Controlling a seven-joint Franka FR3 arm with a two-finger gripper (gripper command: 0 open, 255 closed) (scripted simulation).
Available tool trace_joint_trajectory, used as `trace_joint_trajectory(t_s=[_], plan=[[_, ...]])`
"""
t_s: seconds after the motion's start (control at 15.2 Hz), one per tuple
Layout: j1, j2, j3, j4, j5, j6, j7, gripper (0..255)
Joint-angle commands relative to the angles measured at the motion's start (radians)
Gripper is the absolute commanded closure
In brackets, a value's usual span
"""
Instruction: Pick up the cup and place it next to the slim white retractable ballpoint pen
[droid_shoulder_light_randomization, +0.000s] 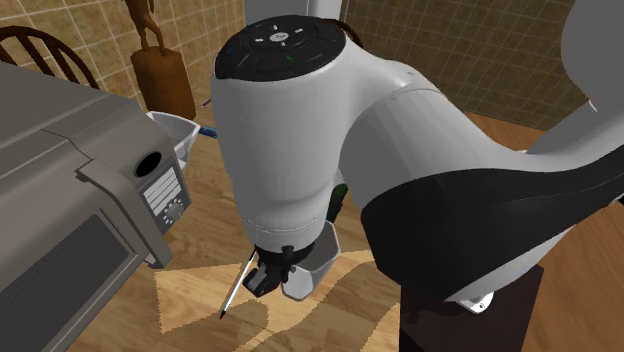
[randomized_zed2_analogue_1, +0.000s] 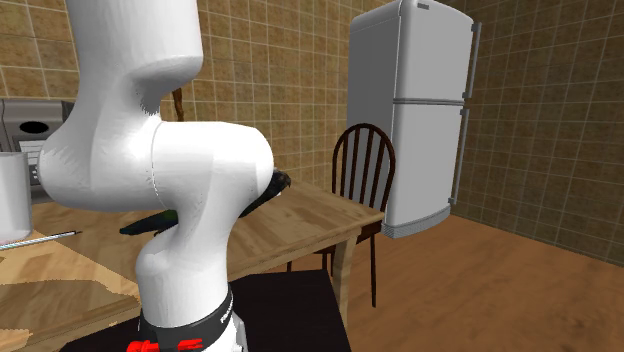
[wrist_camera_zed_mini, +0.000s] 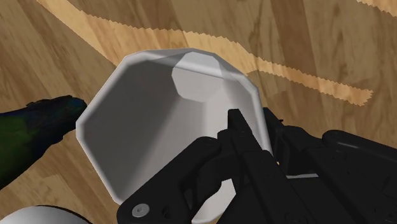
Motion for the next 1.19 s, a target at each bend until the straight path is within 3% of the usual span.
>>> trace_joint_trajectory(t_s=[0.0,0.53,1.06,1.12], plan=[[-0.005,0.017,0.011,-0.020,-0.014,0.030,0.012,255],[-0.021,0.101,0.053,-0.083,-0.089,0.136,0.075,255],[-0.021,0.101,0.052,-0.083,-0.090,0.136,0.075,255],[-0.021,0.101,0.052,-0.083,-0.090,0.136,0.075,0]])
